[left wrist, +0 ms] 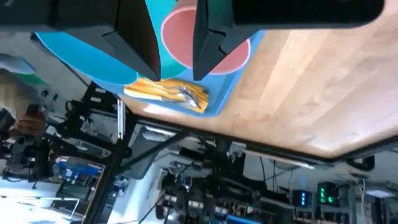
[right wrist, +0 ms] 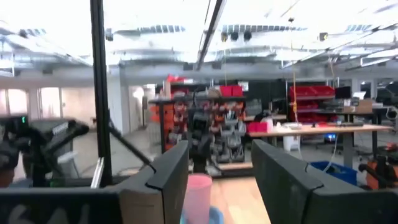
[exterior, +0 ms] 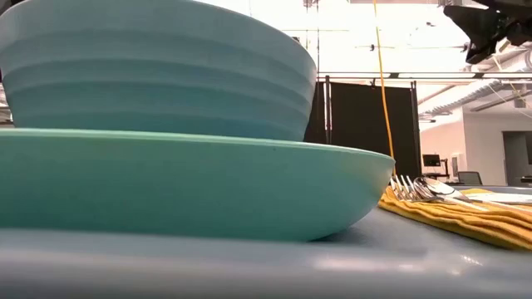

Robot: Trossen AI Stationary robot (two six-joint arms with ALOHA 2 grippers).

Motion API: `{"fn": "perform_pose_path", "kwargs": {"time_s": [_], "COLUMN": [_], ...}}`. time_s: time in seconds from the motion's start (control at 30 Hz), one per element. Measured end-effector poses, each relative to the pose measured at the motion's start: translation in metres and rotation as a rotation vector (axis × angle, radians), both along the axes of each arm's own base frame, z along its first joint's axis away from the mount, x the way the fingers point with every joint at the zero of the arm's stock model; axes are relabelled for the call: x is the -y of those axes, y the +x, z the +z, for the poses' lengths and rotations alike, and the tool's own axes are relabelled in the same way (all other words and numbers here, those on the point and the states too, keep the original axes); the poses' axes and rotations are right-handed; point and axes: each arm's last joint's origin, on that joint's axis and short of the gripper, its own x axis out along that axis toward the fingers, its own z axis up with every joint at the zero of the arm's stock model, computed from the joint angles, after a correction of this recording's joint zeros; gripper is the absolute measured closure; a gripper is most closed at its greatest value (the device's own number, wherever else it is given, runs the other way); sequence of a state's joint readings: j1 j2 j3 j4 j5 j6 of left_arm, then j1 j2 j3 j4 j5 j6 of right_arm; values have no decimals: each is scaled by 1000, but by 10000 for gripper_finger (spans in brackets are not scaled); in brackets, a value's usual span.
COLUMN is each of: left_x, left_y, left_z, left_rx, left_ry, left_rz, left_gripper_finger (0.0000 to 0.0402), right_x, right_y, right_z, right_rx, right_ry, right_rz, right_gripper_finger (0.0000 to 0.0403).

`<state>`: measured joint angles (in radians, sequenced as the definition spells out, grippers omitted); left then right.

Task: Set up tray
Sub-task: Return to Home Position

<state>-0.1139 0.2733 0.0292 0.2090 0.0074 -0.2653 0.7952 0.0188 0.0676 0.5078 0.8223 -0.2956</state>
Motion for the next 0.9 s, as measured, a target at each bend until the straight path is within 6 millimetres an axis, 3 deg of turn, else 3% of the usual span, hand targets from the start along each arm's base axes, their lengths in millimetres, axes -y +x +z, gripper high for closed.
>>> {"fn": "perform_pose_path", "kwargs": {"time_s": [0.23, 0.5, 0.7, 0.8, 0.9], "left_x": [0, 1, 1, 1, 2], "left_y": [0, 0, 0, 0, 0], "left_z": [0, 0, -1, -1, -1], "left_rx": [-5, -7, -11, -12, -15], "left_ry": [-17, -24, -30, -37, -54], "left_rz": [8, -23, -36, -49, -55], "left_gripper_finger": [304, 304, 304, 304, 304], "right_x": [1, 1, 8, 12, 18], "right_y": [3, 16, 21, 24, 20], "right_z": [-3, -20, -21, -30, -17], "right_rx": [-4, -139, -137, -268, -307], "right_ry": [15, 47, -28, -65, -55], "right_rz": [32, 79, 86, 45, 20], "right_gripper_finger": [223, 182, 161, 157, 156]}}
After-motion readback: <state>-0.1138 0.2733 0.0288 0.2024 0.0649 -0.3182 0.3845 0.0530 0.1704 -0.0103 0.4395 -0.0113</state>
